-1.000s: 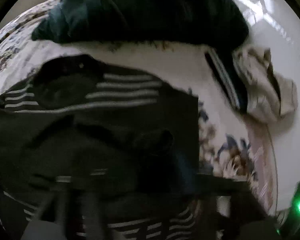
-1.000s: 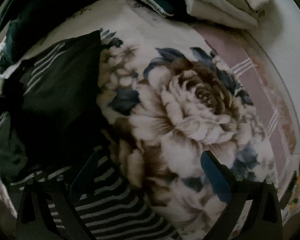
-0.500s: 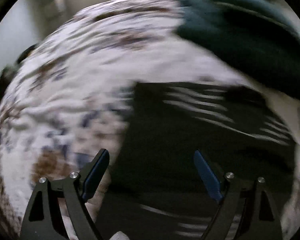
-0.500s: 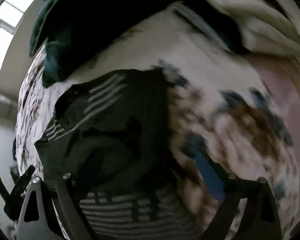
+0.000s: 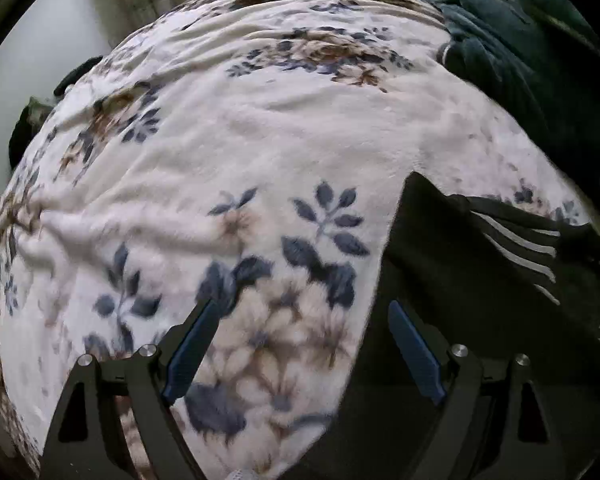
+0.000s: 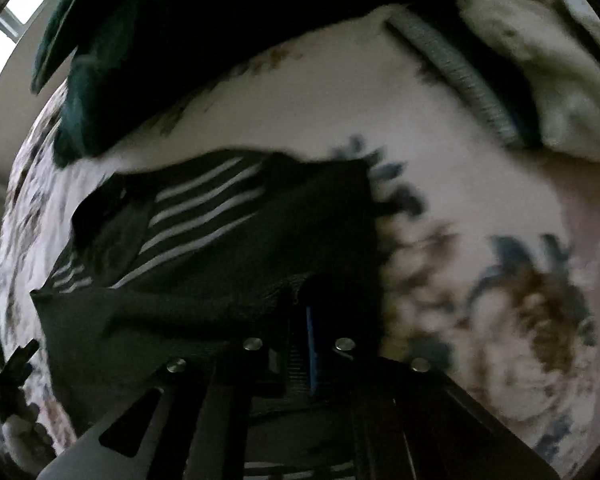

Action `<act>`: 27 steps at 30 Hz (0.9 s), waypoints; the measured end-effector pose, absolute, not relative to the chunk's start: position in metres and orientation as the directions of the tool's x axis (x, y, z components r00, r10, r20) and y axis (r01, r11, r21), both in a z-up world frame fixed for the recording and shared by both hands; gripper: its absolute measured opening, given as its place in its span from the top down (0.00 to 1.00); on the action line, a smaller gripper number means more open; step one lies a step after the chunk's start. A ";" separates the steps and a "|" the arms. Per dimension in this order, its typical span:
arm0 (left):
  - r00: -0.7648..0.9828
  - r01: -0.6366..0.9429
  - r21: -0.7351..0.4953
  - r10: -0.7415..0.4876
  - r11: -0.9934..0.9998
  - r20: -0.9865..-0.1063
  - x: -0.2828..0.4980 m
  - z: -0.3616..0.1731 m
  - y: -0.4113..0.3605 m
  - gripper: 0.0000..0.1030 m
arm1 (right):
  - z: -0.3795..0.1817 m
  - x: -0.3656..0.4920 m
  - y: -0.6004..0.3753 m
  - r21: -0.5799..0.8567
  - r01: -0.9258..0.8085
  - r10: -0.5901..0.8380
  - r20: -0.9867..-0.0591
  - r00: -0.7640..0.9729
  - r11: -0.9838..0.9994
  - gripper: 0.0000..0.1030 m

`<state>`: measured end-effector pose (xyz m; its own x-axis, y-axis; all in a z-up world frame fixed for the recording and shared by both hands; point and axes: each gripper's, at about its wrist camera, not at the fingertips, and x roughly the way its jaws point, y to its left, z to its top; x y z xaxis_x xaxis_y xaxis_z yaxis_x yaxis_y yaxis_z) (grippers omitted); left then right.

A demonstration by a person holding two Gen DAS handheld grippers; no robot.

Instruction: Fold small clothes

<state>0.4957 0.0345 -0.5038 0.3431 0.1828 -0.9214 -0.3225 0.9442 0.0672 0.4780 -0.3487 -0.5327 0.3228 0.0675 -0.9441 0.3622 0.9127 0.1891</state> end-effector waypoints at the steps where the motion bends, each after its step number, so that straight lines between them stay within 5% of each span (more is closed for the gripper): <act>1: 0.338 -0.311 0.073 0.182 0.948 -0.923 0.501 -0.508 0.033 0.16 | -0.534 0.481 -0.351 0.181 0.367 0.061 -0.947 0.316 0.912 0.94; 7: 0.270 -0.288 0.117 0.198 0.950 -0.942 0.516 -0.531 0.040 0.16 | -0.551 0.497 -0.363 0.049 0.386 -0.041 -0.974 0.222 0.921 0.92; 11: 0.323 -0.277 0.087 0.178 0.957 -0.930 0.498 -0.506 0.037 0.16 | -0.532 0.488 -0.384 0.117 0.491 -0.015 -0.966 0.258 0.863 0.57; 15: 0.363 -0.218 0.030 0.110 0.975 -0.925 0.477 -0.490 0.016 0.16 | -0.524 0.479 -0.347 0.213 0.332 0.103 -0.942 0.320 0.919 0.55; 19: 0.259 -0.169 0.095 0.137 0.981 -0.956 0.476 -0.528 0.004 0.16 | -0.571 0.476 -0.316 0.016 0.203 -0.014 -0.989 0.147 0.979 0.55; 22: 0.247 -0.195 0.048 0.097 0.980 -0.964 0.474 -0.541 0.016 0.14 | -0.589 0.471 -0.334 -0.007 0.281 -0.037 -0.994 0.102 0.960 0.44; 27: 0.341 -0.182 0.015 0.077 0.983 -0.937 0.464 -0.501 0.003 0.15 | -0.535 0.471 -0.340 0.105 0.331 0.012 -0.962 0.271 0.938 0.44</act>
